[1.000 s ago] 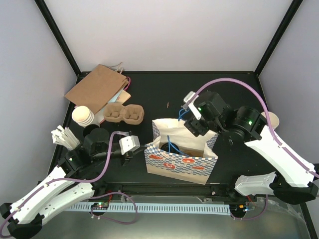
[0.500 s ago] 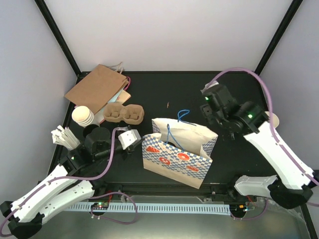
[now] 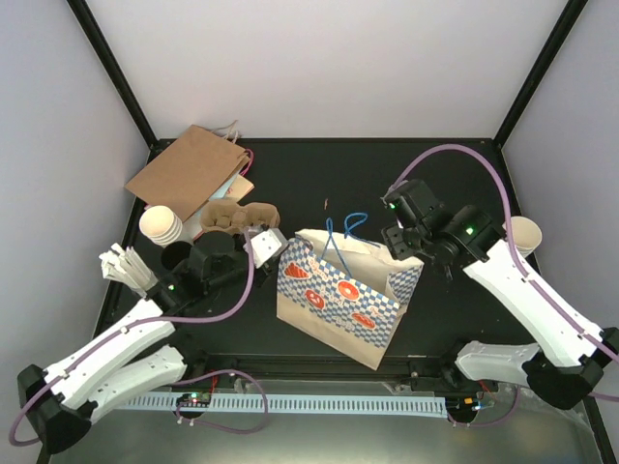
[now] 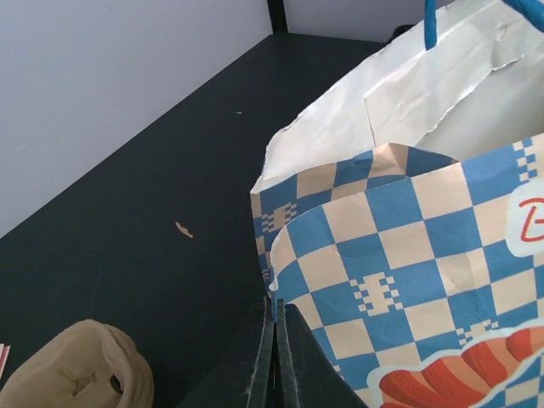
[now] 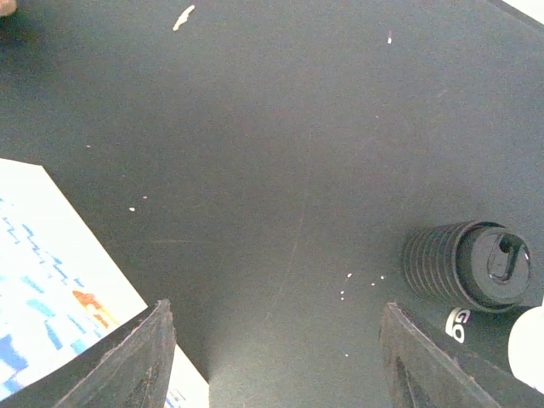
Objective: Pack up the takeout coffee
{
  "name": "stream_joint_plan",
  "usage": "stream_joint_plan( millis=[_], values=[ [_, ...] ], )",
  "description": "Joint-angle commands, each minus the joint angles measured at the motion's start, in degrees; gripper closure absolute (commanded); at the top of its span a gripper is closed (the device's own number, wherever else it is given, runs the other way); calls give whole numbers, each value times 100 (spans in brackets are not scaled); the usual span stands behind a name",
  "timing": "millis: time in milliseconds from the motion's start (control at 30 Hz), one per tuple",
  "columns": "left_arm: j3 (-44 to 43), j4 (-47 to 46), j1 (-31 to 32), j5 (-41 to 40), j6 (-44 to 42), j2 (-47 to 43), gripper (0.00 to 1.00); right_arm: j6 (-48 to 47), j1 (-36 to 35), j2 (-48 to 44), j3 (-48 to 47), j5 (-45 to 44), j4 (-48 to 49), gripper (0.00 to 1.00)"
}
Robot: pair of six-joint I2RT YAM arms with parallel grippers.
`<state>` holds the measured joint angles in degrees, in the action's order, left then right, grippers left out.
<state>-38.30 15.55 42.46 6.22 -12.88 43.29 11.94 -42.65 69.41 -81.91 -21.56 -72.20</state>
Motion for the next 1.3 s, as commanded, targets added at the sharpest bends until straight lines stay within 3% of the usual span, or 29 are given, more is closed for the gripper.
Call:
stream_joint_plan(
  millis=[0,500,767,1100,1167,1267],
  values=[
    [-418,-657,-157,192,-126,392,98,156,26,-230,53,216,44,32],
    [-947,-2523,-505,342,201,2097,98,484,12,-323,228,990,-204,31],
    [-1679,-3323,-724,941,381,3355,98,637,-45,-655,520,1571,62,31],
    [-3070,-3412,-1172,1711,385,4786,98,1392,-42,-1004,818,777,454,24],
    [-3143,-3474,-1268,1966,484,4901,91,1471,-50,-1058,870,671,506,21],
    [-3108,-3549,-1359,2290,644,4843,67,1504,-50,-1145,937,582,584,19]
  ],
)
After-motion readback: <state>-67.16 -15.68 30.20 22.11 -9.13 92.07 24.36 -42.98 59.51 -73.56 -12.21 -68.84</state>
